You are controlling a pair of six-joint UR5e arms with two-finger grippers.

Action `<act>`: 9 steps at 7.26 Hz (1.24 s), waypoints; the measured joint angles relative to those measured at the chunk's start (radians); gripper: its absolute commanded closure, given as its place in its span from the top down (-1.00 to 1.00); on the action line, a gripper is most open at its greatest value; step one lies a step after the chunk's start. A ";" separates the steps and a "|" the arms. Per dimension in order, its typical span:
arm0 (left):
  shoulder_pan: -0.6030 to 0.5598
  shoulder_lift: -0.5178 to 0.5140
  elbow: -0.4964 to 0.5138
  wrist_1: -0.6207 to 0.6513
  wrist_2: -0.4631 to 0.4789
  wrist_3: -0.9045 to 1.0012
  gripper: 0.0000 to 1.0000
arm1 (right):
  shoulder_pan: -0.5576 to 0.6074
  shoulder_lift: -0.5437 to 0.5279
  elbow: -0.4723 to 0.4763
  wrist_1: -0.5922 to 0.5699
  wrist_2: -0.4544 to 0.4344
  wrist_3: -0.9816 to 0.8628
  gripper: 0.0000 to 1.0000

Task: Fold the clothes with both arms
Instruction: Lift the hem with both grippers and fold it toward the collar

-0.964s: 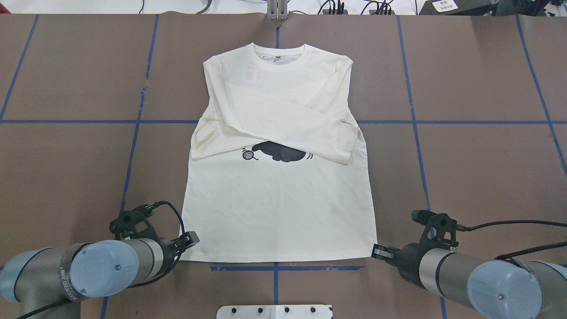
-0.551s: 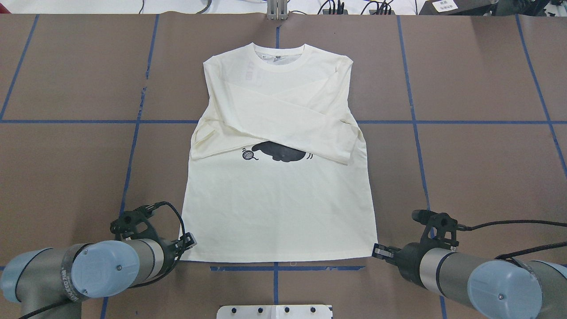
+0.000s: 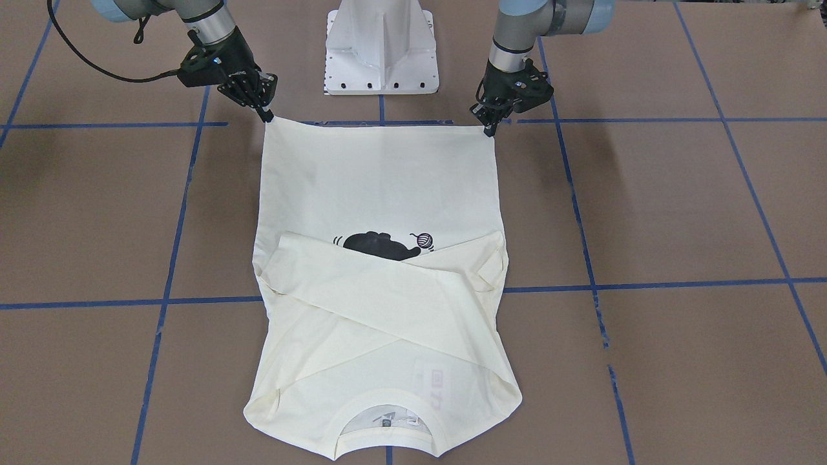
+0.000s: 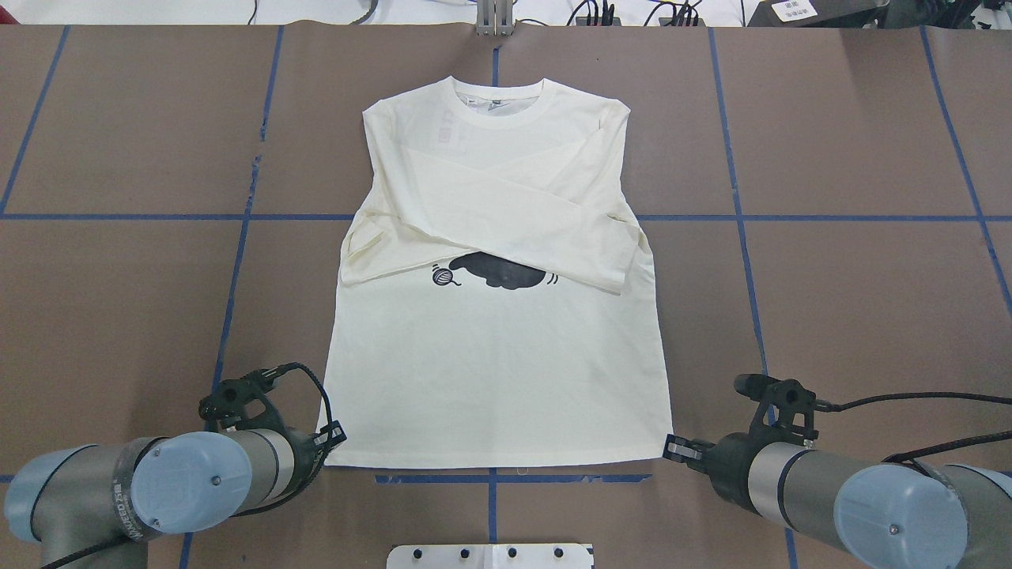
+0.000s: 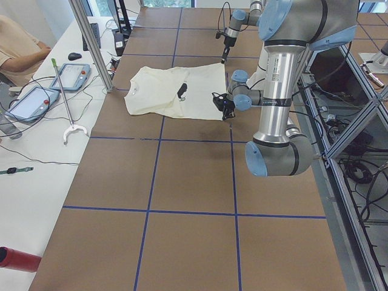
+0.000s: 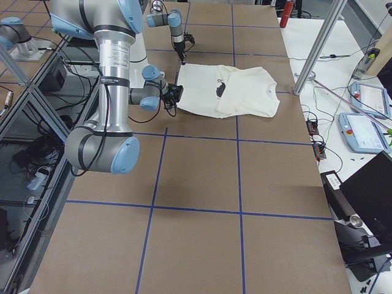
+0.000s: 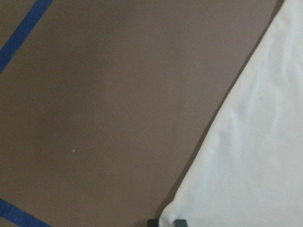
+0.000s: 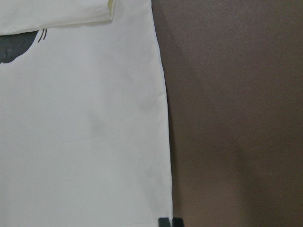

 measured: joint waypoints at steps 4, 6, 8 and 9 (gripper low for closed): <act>0.000 0.009 -0.096 0.007 -0.004 0.003 -1.00 | -0.004 -0.018 0.024 0.001 -0.004 0.000 -1.00; 0.028 0.035 -0.200 0.030 -0.003 -0.018 -1.00 | -0.087 -0.088 0.103 0.003 -0.025 0.005 -1.00; 0.092 0.065 -0.313 0.077 0.005 -0.059 -1.00 | -0.172 -0.121 0.159 0.003 -0.037 0.008 -1.00; 0.110 0.068 -0.347 0.088 0.011 -0.076 -1.00 | -0.182 -0.134 0.181 0.004 -0.039 0.005 -1.00</act>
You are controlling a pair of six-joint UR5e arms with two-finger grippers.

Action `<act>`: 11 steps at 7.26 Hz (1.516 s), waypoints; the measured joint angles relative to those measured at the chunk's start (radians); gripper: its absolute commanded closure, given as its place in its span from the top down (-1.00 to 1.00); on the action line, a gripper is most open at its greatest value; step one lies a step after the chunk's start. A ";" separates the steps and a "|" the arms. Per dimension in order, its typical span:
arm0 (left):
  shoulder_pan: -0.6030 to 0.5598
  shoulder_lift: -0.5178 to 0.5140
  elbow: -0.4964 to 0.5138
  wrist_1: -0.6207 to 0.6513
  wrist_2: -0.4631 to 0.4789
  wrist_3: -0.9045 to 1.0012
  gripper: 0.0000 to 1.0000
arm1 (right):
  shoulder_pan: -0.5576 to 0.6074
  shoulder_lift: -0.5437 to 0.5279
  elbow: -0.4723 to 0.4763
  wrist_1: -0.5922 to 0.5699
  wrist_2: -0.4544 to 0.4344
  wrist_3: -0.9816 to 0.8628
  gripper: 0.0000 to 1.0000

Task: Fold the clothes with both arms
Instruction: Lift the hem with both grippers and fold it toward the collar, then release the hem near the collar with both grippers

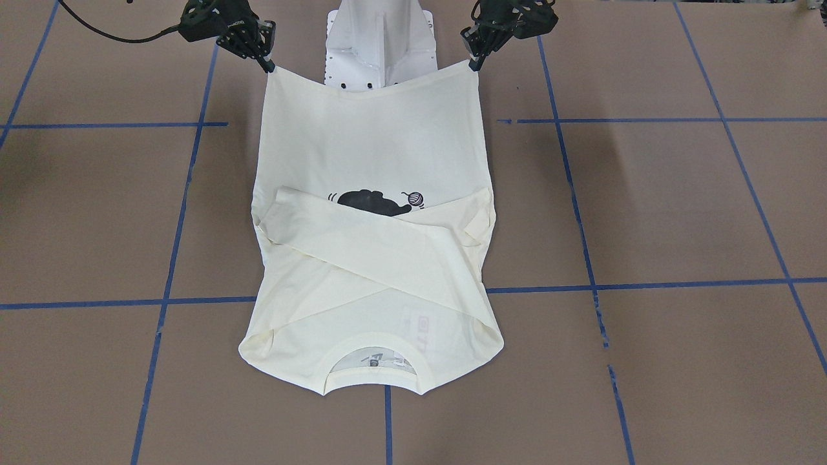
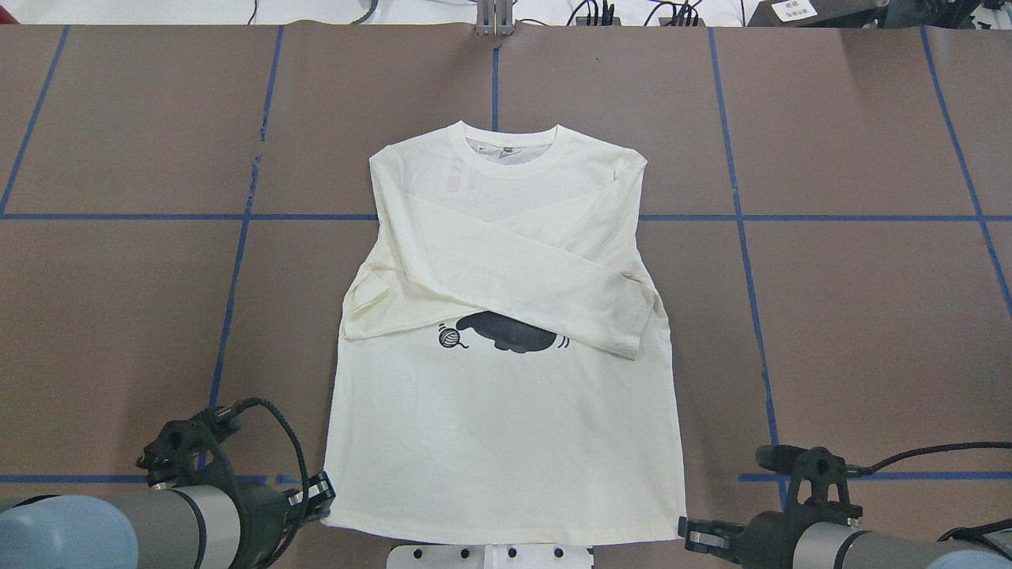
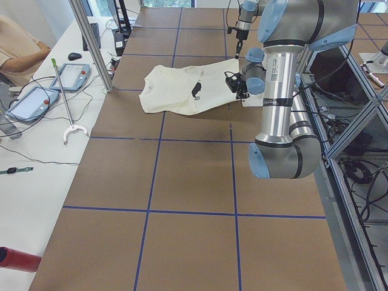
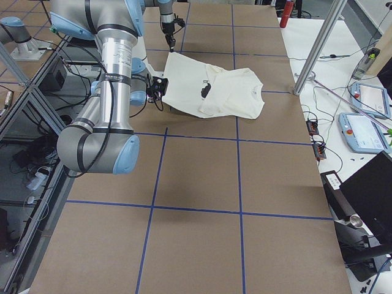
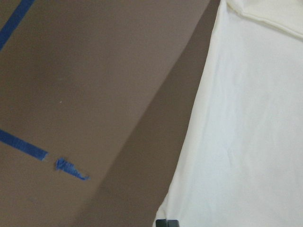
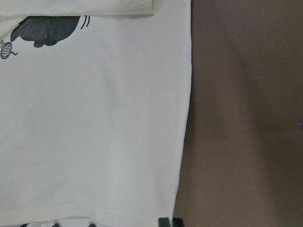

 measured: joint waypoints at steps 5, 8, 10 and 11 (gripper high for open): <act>-0.366 -0.237 0.205 0.002 -0.009 0.228 -1.00 | 0.460 0.253 -0.176 -0.027 0.297 -0.212 -1.00; -0.555 -0.324 0.474 -0.126 -0.008 0.331 -1.00 | 0.732 0.542 -0.486 -0.163 0.403 -0.433 -1.00; -0.593 -0.379 0.633 -0.212 -0.006 0.338 -1.00 | 0.806 0.674 -0.657 -0.208 0.407 -0.530 -1.00; -0.597 -0.396 0.709 -0.267 -0.004 0.338 -1.00 | 0.827 0.716 -0.722 -0.212 0.407 -0.560 -1.00</act>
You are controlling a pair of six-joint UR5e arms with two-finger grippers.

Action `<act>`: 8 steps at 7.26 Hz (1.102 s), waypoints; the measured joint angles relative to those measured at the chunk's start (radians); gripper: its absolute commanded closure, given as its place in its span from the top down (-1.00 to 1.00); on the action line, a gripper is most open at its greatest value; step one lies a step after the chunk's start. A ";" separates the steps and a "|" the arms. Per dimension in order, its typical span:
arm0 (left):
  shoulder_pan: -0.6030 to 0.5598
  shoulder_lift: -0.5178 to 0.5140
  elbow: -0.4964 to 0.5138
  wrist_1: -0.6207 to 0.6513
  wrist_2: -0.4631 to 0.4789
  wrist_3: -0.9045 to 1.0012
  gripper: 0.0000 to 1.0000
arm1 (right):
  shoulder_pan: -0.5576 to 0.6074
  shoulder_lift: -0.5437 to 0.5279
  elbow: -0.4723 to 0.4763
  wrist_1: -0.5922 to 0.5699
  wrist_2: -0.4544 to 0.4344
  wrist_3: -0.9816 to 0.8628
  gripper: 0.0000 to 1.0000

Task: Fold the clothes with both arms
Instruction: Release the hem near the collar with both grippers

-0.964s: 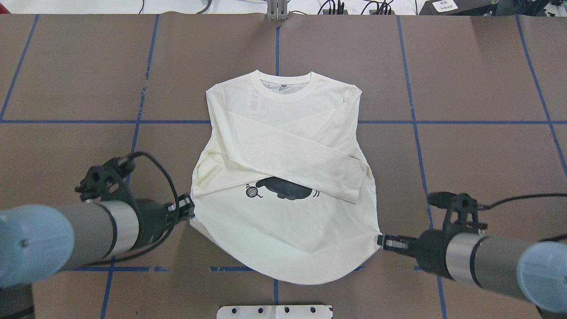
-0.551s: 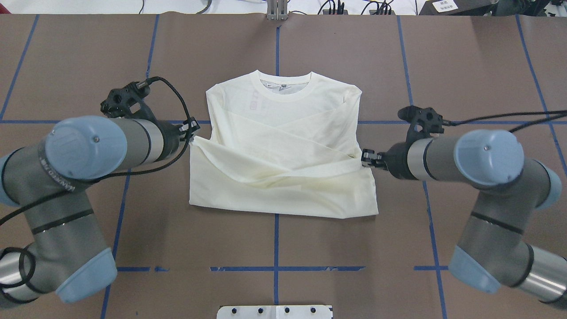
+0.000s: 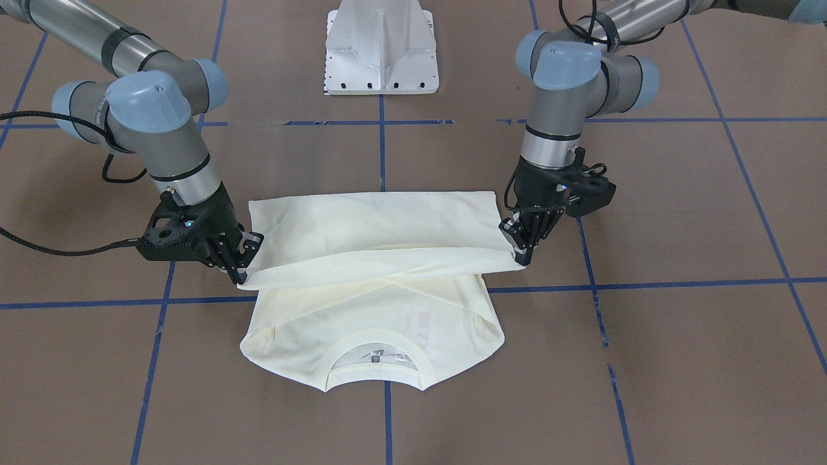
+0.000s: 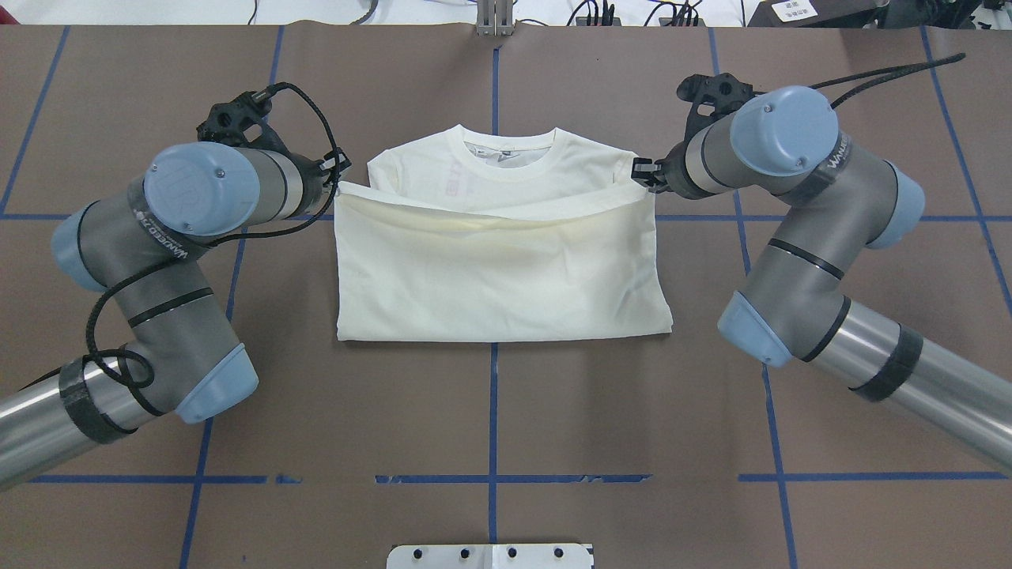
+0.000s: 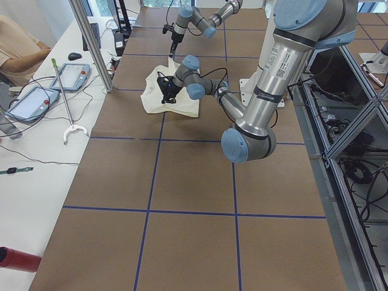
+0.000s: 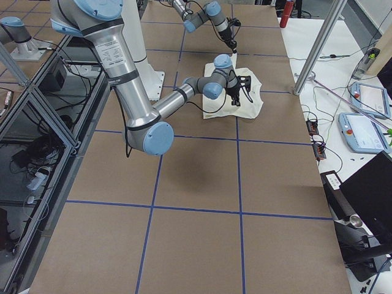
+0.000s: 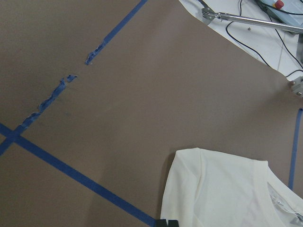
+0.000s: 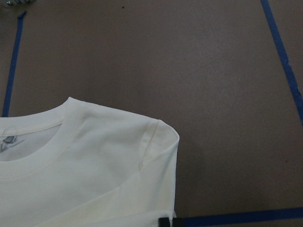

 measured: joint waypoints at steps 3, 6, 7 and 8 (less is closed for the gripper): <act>-0.003 -0.029 0.148 -0.126 0.020 0.002 -1.00 | 0.044 0.104 -0.167 0.000 0.000 -0.063 -1.00; -0.003 -0.060 0.206 -0.149 0.044 0.001 -0.77 | 0.062 0.161 -0.273 0.006 0.000 -0.108 -1.00; -0.003 -0.065 0.210 -0.159 0.045 0.001 -0.72 | 0.066 0.167 -0.288 0.006 0.000 -0.113 -1.00; -0.003 -0.071 0.216 -0.165 0.045 0.001 -0.42 | 0.067 0.168 -0.296 0.007 -0.001 -0.116 -1.00</act>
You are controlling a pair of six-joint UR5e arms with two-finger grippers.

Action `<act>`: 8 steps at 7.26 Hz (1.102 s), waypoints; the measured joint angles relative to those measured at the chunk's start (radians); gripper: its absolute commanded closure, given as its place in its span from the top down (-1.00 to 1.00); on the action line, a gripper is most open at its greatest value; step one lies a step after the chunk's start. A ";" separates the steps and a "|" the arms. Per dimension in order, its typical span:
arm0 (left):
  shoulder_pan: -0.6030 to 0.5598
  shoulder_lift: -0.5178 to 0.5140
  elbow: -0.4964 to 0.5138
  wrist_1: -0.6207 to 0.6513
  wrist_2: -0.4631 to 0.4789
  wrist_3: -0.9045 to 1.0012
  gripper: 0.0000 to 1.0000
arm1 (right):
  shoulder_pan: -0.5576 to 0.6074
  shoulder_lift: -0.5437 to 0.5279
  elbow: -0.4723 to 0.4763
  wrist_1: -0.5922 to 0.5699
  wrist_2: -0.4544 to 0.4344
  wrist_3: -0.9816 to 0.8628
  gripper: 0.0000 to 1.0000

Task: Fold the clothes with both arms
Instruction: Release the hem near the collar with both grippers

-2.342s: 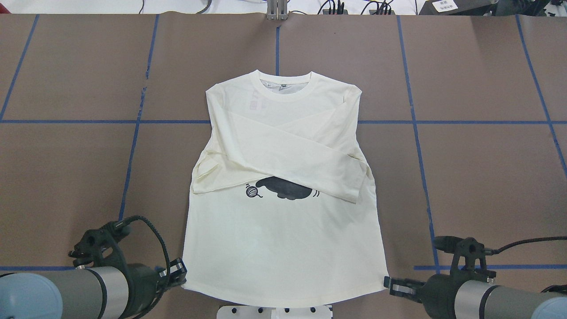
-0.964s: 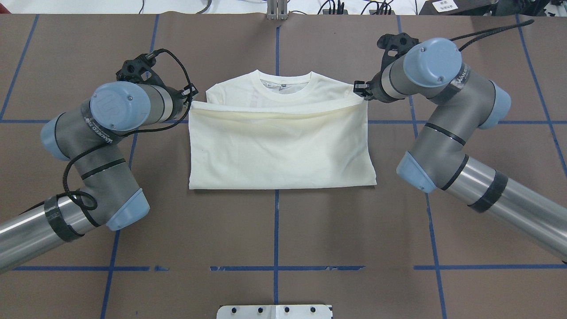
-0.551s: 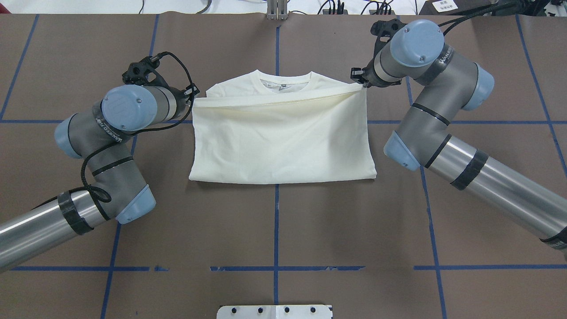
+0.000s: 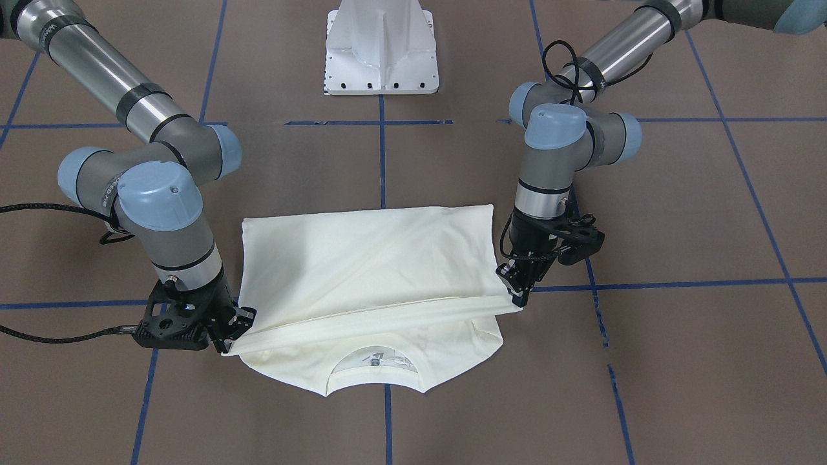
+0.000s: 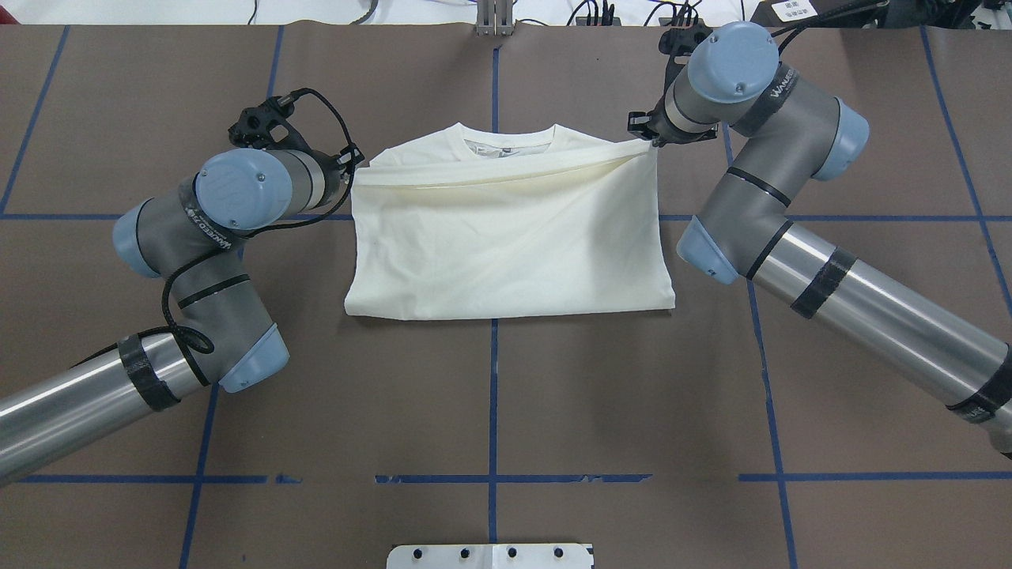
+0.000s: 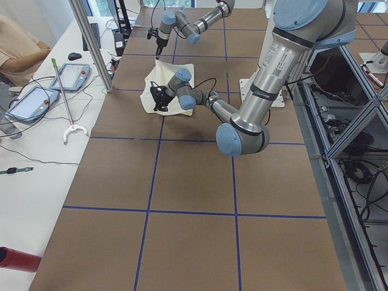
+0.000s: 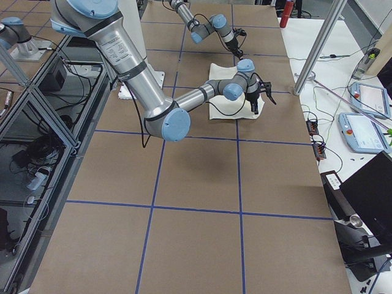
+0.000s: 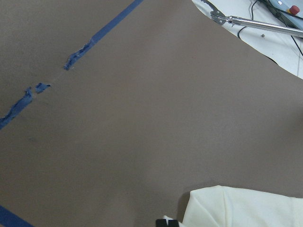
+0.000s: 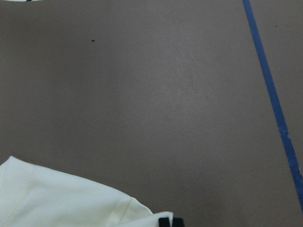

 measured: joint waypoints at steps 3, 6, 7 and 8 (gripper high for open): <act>-0.002 -0.011 0.018 -0.003 0.001 0.000 -0.06 | -0.006 0.005 -0.007 0.001 -0.006 0.002 -1.00; -0.013 0.019 0.008 -0.032 -0.001 0.050 -0.05 | -0.008 0.013 -0.023 0.002 -0.005 0.000 0.12; -0.013 0.040 -0.006 -0.053 -0.002 0.066 -0.05 | -0.005 0.021 -0.020 0.003 -0.003 0.002 0.99; -0.011 0.048 -0.015 -0.065 -0.002 0.072 -0.05 | -0.002 0.020 0.001 0.005 0.006 0.006 1.00</act>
